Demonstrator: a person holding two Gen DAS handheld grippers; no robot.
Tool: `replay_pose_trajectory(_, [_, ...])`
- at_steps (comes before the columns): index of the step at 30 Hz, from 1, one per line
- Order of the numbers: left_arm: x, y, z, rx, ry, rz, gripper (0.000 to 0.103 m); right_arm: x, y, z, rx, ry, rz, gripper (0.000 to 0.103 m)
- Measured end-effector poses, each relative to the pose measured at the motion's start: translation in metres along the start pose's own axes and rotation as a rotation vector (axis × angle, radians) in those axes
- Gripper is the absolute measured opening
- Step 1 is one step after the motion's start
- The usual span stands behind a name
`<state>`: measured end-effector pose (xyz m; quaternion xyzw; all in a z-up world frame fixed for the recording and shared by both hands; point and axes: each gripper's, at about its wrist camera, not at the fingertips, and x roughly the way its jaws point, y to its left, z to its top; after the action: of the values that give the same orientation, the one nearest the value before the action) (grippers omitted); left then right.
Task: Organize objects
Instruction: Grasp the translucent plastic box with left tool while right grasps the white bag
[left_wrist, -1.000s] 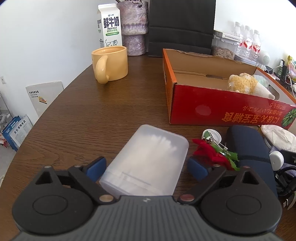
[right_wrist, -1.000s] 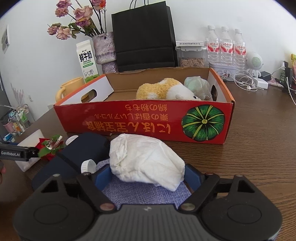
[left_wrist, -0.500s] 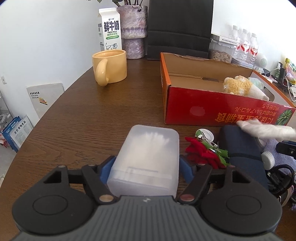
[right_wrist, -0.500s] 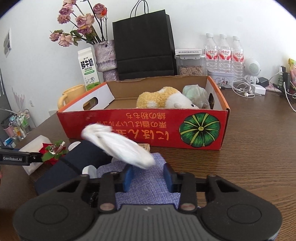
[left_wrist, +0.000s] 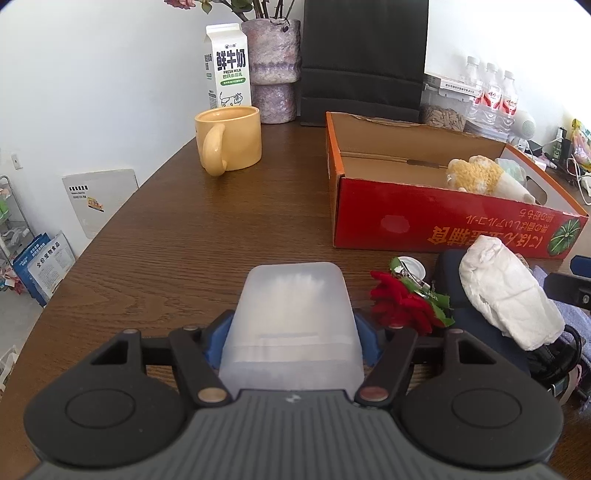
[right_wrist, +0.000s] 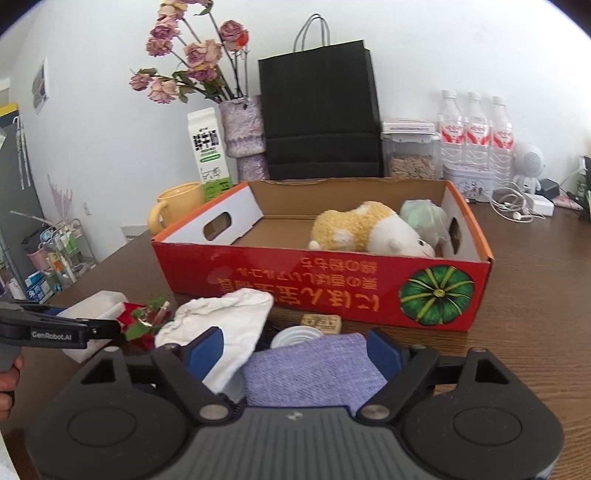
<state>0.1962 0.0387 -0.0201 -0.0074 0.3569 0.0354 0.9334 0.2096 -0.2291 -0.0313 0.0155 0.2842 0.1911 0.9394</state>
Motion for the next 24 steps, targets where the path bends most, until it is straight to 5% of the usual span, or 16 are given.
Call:
replay_pose_trajectory(8, [-0.016,0.012,-0.006,-0.013,-0.031,0.012,0.068,0.021,0.046,0.008,-0.075,0.030,0.057,0.091])
replay_pose_trajectory(17, [-0.024,0.023,-0.009,-0.031,-0.051,0.000,0.068,0.043,0.069,0.003,-0.112,0.096,0.022,0.091])
replay_pose_trajectory(24, [-0.031,0.024,-0.008,-0.036,-0.063,-0.005,0.068,0.038,0.075,0.003,-0.132,0.084,0.027,0.073])
